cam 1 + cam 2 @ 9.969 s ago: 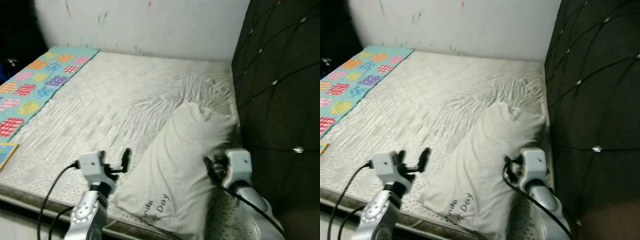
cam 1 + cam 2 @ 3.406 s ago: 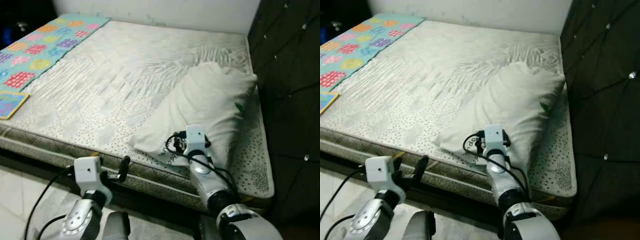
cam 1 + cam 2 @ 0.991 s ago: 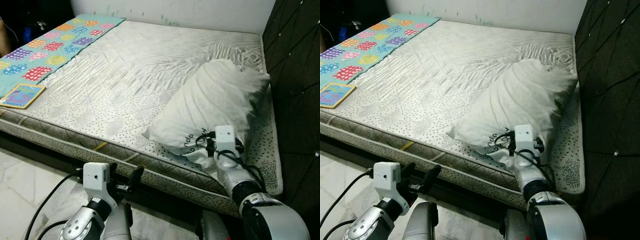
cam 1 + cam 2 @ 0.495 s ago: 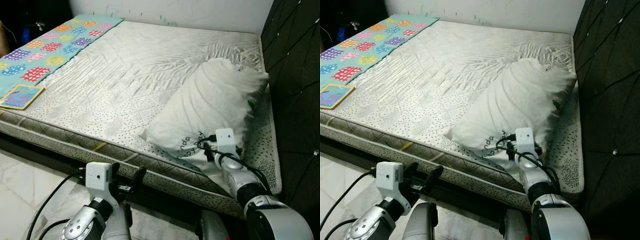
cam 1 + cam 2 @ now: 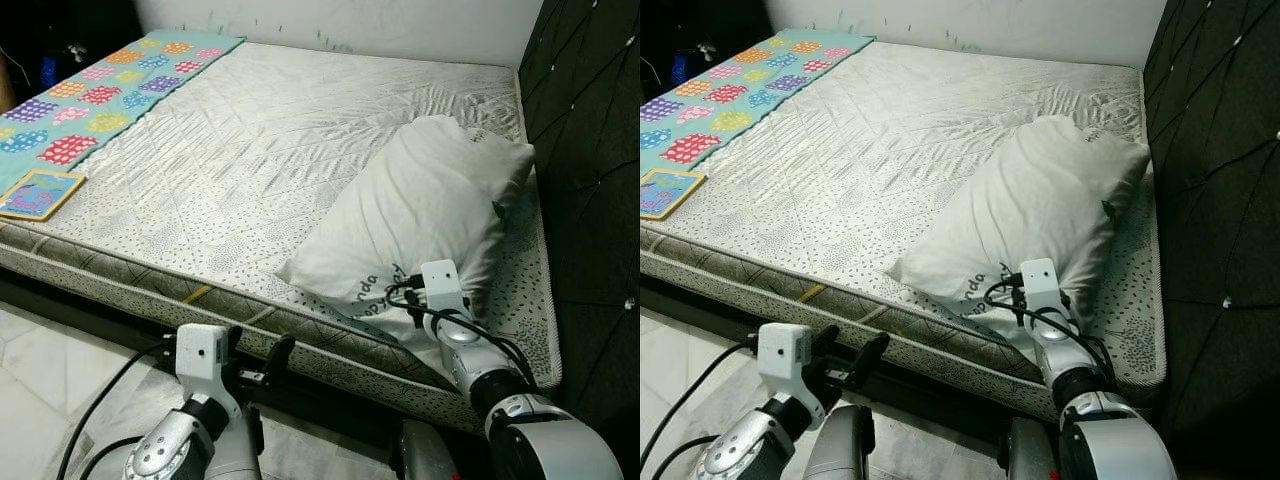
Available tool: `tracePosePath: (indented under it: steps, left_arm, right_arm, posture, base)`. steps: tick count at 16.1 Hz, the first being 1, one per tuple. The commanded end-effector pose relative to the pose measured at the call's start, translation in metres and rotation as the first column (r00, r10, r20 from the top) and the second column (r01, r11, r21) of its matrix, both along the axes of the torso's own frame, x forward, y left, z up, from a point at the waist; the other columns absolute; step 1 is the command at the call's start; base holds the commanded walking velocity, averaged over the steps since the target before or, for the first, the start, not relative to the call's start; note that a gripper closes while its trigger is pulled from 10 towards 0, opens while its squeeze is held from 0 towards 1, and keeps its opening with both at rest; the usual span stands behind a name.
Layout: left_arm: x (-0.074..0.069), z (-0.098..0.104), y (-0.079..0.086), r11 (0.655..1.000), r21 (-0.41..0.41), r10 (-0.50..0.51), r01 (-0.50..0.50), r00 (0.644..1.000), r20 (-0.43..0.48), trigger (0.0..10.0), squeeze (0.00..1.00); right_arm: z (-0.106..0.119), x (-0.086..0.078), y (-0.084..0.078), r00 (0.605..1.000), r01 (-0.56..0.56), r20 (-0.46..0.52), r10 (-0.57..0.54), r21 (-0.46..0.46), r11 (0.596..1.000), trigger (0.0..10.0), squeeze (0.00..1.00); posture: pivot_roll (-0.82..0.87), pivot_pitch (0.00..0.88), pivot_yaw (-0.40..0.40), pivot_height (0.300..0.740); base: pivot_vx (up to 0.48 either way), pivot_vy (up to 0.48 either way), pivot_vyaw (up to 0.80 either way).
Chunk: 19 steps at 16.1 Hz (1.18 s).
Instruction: Clean up the room
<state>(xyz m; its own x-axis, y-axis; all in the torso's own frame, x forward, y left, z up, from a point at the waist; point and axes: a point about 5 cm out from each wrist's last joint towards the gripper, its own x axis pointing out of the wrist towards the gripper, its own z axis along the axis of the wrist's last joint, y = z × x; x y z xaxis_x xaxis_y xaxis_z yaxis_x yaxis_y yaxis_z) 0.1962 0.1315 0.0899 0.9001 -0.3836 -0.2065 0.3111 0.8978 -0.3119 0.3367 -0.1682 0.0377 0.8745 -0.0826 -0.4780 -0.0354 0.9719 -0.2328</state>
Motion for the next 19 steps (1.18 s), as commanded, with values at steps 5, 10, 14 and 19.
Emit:
tracePosePath:
  steps: [5,10,14,19]
  left_arm:
    - [0.004,-0.001,0.000,1.000,0.014,0.004,-0.004,1.000,0.007,10.0,0.00]
    - [0.006,-0.001,0.000,1.000,0.016,0.003,-0.003,1.000,0.013,10.0,0.00]
    - [0.007,-0.001,0.000,1.000,0.018,0.005,-0.006,1.000,0.017,10.0,0.00]
    - [0.010,-0.002,-0.001,1.000,0.018,0.007,-0.007,1.000,0.024,10.0,0.00]
  right_arm:
    - [-0.010,-0.008,-0.001,0.999,0.022,-0.039,-0.022,0.004,1.000,0.0,0.00]
    - [-0.006,-0.005,-0.001,0.999,0.030,-0.013,-0.029,0.009,1.000,0.0,0.00]
    - [-0.005,-0.004,0.001,1.000,0.023,-0.007,-0.023,0.021,1.000,0.0,0.00]
    - [0.011,0.009,0.013,0.998,0.003,0.055,-0.006,0.044,0.999,0.0,0.00]
  posture:
    - [0.10,0.008,0.008,0.585]
    - [0.10,0.002,0.007,0.585]
    - [0.10,0.000,0.004,0.585]
    - [0.10,0.000,-0.003,0.585]
  base:
    - [0.000,0.000,0.00]
    - [0.000,0.000,0.00]
    - [0.000,0.000,0.00]
    - [0.000,0.000,0.00]
